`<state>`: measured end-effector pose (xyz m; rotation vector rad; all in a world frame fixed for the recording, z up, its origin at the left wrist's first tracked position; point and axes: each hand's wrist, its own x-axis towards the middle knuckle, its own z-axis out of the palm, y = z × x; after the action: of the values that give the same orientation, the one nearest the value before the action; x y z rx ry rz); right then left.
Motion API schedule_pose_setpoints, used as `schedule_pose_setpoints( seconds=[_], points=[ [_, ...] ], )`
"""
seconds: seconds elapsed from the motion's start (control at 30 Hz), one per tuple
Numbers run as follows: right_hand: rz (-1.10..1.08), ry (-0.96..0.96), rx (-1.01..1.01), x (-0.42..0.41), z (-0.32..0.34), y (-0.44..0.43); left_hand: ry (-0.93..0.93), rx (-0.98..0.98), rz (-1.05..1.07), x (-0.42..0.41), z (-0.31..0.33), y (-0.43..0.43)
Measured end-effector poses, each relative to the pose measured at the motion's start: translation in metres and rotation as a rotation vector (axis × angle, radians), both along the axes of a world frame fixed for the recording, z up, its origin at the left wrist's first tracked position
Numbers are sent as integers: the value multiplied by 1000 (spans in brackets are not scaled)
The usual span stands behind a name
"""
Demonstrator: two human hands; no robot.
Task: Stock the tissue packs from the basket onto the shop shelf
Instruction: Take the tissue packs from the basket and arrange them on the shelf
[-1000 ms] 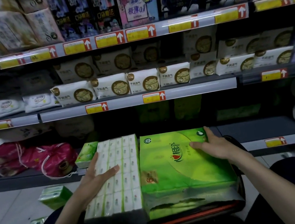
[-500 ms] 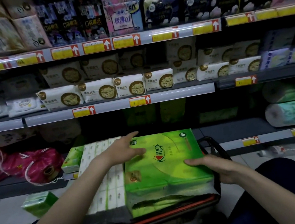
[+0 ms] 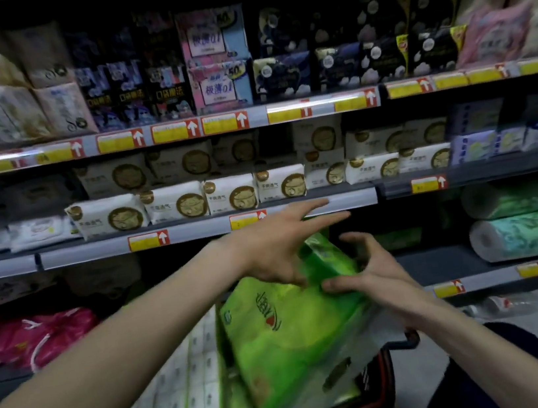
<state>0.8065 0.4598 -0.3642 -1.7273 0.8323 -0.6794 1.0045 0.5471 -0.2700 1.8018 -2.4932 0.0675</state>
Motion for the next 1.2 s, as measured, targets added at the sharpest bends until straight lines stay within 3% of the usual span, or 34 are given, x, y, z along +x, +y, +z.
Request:
schedule_pose_setpoints(
  seconds=[0.1, 0.23, 0.37, 0.5, 0.63, 0.77, 0.97, 1.13, 1.2],
  points=[
    [180, 123, -288, 8, 50, 0, -134, 19, -62, -4, 38, -10],
    [339, 333, -572, 16, 78, 3, 29, 205, 102, 3, 29, -4],
    [316, 388, -618, 14, 67, 4, 245, 210, 160, 17, -7, 12],
    [289, 428, -681, 11, 63, 8, -29, 116, 184, 6, -21, 18],
    [186, 423, -694, -4, 57, 9, -41, 78, 205, 1, -14, 15],
    [147, 160, -397, -35, 36, -3, 145, 4, 273, 7, -3, 25],
    [63, 104, 36, -63, -8, -30, 578, -171, 526, 57, -10, 66],
    [273, 85, 511, -23, -36, -36, 915, -326, 709, 79, -42, 89],
    [375, -56, 700, -3, -37, -41, 1071, -346, 723, 80, -49, 92]
  ],
)
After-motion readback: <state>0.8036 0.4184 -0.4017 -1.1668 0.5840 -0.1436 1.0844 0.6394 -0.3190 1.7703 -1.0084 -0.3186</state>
